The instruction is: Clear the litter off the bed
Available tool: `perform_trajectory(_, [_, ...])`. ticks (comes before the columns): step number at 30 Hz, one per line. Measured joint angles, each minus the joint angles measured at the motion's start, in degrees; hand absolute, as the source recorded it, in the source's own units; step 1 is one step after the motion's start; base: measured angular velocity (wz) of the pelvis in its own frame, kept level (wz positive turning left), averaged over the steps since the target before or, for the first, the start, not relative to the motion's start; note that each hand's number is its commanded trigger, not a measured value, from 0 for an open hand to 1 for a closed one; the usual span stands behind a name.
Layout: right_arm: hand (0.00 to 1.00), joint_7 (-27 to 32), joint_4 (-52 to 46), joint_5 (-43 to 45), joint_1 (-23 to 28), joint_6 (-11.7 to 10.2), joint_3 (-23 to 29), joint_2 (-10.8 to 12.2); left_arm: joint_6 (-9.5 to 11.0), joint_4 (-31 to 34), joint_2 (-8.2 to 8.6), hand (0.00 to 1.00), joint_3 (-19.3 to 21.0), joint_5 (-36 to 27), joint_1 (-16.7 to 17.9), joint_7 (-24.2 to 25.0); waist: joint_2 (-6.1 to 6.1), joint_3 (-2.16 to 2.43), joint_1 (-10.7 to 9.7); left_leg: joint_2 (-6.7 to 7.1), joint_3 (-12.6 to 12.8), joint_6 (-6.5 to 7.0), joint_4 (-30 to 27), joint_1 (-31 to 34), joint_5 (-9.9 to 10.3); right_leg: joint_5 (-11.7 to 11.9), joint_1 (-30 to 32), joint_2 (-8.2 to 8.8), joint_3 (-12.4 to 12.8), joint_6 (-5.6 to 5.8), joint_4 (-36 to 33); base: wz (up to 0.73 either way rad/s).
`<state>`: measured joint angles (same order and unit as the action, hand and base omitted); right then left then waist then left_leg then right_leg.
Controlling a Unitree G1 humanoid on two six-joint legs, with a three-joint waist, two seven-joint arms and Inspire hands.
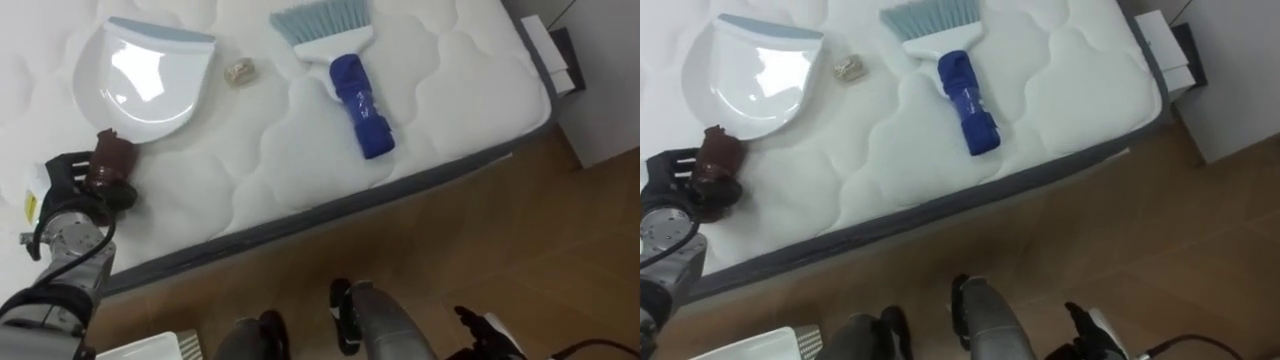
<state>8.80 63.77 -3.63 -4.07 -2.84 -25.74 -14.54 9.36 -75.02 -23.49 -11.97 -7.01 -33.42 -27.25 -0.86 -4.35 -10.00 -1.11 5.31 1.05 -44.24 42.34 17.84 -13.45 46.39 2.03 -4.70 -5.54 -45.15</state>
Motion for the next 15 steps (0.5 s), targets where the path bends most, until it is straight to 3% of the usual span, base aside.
perform_trajectory(7, [0.00, 0.44, 1.61, -1.13, 0.03, -0.95, 0.01, -0.02, 0.45, -0.27, -0.02, 1.00, -0.25, 3.27, 0.66, -0.70, 0.16, 0.10, 0.96, -0.17, -0.01, -0.58, 3.99, -2.69, -1.22, 0.67, -2.38, -0.43, -0.12, -0.52, 3.35, 0.01])
perform_trajectory(15, [0.00, -1.49, 1.47, -4.22, -1.69, -3.01, 0.81, -0.73, 1.60, 0.25, -0.87, 1.00, -0.32, 15.49, 0.49, -2.24, -0.15, 0.18, 1.72, -0.14, -0.72, -0.50, 7.18, -4.78, -2.33, 1.48, -5.33, -0.37, -1.37, -0.27, 7.08, 0.06])
